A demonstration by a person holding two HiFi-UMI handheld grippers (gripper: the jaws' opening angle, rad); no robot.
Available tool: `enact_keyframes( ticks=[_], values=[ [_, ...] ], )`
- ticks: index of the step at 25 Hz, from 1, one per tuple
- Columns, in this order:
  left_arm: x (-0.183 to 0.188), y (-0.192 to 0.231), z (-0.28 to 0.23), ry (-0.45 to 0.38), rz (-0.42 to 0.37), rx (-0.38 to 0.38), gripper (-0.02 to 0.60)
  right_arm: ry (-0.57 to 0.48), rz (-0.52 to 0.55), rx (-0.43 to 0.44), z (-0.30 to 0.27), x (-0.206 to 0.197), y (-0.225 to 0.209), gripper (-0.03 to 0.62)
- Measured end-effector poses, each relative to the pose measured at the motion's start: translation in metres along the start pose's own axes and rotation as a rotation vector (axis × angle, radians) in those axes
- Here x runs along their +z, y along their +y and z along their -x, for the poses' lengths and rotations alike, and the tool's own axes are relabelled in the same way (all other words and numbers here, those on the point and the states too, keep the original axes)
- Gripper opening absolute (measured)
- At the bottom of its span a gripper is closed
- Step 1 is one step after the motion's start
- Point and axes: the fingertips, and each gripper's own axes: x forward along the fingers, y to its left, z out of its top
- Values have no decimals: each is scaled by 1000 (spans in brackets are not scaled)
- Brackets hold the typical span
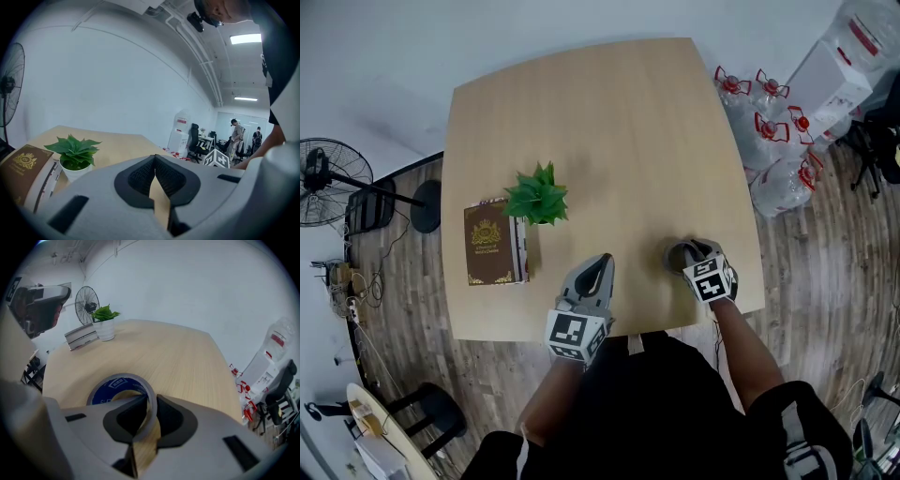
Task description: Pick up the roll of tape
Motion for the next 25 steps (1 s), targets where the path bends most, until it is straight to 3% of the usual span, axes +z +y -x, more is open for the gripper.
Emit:
enact_keyframes(
  ticks=[13,25],
  values=[
    [5,-7,6,-16,-7,-12,2,-208,-13,-92,55,57,-4,55],
    [21,-19,11,-45,-43,-33,2,-592,-98,-131,165,142,-7,57]
  ],
)
